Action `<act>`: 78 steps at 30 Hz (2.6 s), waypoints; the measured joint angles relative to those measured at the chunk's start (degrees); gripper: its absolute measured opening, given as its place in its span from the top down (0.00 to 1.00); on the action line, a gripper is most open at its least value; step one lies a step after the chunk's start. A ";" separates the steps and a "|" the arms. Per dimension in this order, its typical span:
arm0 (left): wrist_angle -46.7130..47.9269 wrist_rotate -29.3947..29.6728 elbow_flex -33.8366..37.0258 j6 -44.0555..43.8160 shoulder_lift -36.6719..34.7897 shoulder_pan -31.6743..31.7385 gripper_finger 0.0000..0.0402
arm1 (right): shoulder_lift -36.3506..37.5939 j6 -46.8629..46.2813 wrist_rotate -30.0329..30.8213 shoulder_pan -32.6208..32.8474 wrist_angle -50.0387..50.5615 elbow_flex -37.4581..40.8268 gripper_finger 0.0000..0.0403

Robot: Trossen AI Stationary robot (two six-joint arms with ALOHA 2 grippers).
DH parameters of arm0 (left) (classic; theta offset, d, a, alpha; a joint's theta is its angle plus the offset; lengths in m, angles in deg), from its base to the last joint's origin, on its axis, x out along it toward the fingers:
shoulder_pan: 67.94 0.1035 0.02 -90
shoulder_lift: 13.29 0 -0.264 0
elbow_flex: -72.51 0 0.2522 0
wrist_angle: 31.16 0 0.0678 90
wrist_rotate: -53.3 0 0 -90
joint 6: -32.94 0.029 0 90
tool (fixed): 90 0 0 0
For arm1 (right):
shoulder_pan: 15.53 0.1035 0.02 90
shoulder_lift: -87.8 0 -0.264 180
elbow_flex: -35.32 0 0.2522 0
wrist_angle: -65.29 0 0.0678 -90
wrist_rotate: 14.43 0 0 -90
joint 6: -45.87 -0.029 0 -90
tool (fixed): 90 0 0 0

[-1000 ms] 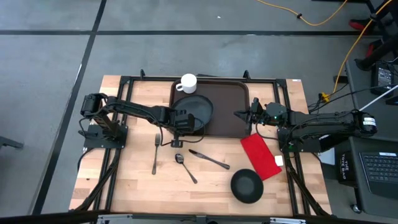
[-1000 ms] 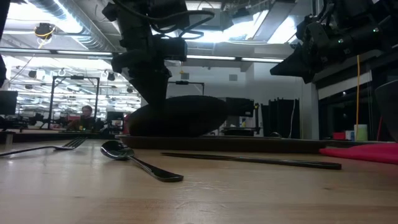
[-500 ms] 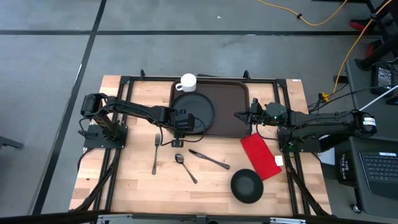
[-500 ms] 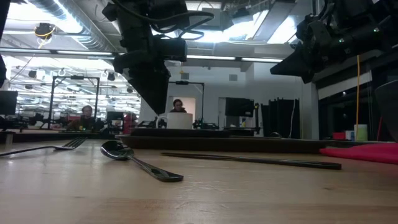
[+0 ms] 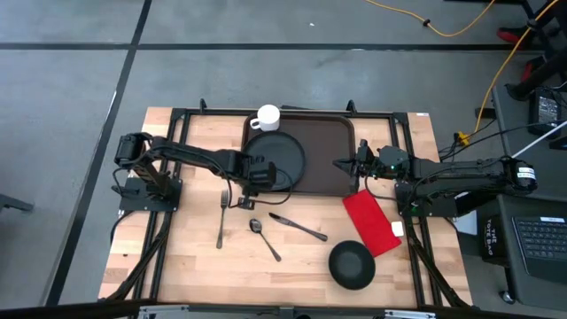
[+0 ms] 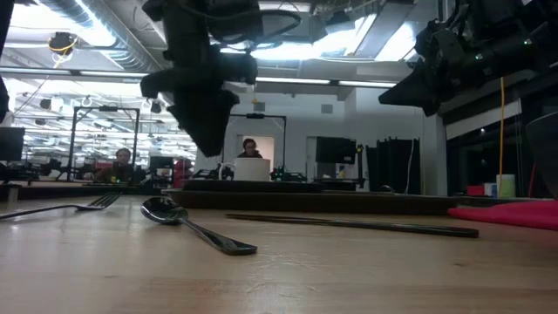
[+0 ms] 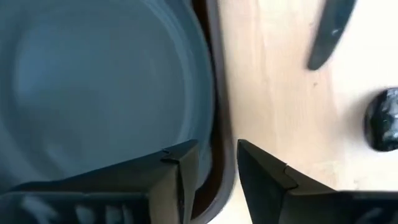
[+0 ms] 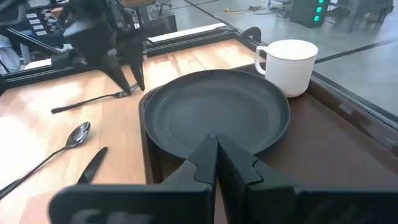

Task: Set up tray
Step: Put the black bowl on top of the black plate on the brown serving tray

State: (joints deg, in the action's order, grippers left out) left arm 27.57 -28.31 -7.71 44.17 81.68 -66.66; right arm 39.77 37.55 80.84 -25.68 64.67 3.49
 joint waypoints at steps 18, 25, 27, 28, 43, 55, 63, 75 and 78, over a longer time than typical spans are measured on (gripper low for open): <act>-27.49 -6.89 17.67 3.07 -17.76 4.51 0.99 | 0.03 -0.29 1.09 6.63 0.79 -3.12 0.97; -43.17 -12.89 23.77 3.94 -18.42 4.35 0.99 | -0.68 -4.65 3.89 14.22 20.65 -14.85 0.98; -44.09 -13.38 23.94 4.36 -18.42 4.35 0.99 | -1.83 -7.18 7.15 17.25 27.26 -17.91 0.99; -44.13 -13.40 23.94 4.34 -18.42 4.35 0.99 | -2.61 -9.03 8.80 18.81 30.31 -19.28 0.98; -45.26 -13.20 23.94 2.50 -18.42 4.35 0.99 | -21.40 -38.47 14.11 35.56 62.25 -37.90 0.99; -47.36 -13.09 23.94 3.02 -18.39 4.35 0.99 | -29.85 -59.28 5.79 45.23 73.55 -49.45 0.99; -49.39 -13.09 23.94 3.51 -18.37 4.35 0.99 | -32.96 -71.54 5.51 52.87 73.65 -49.39 0.99; -50.44 -13.12 23.94 1.55 -18.37 4.35 0.99 | -39.28 -78.62 5.55 59.95 73.31 -49.33 0.99; -50.42 -13.12 23.94 1.47 -18.37 4.35 0.99 | -41.11 -78.41 5.23 59.92 72.72 -49.29 0.99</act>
State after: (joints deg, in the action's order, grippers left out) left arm -22.85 -41.43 16.23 45.65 63.31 -62.31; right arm -1.34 -40.87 86.08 34.24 137.39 -45.80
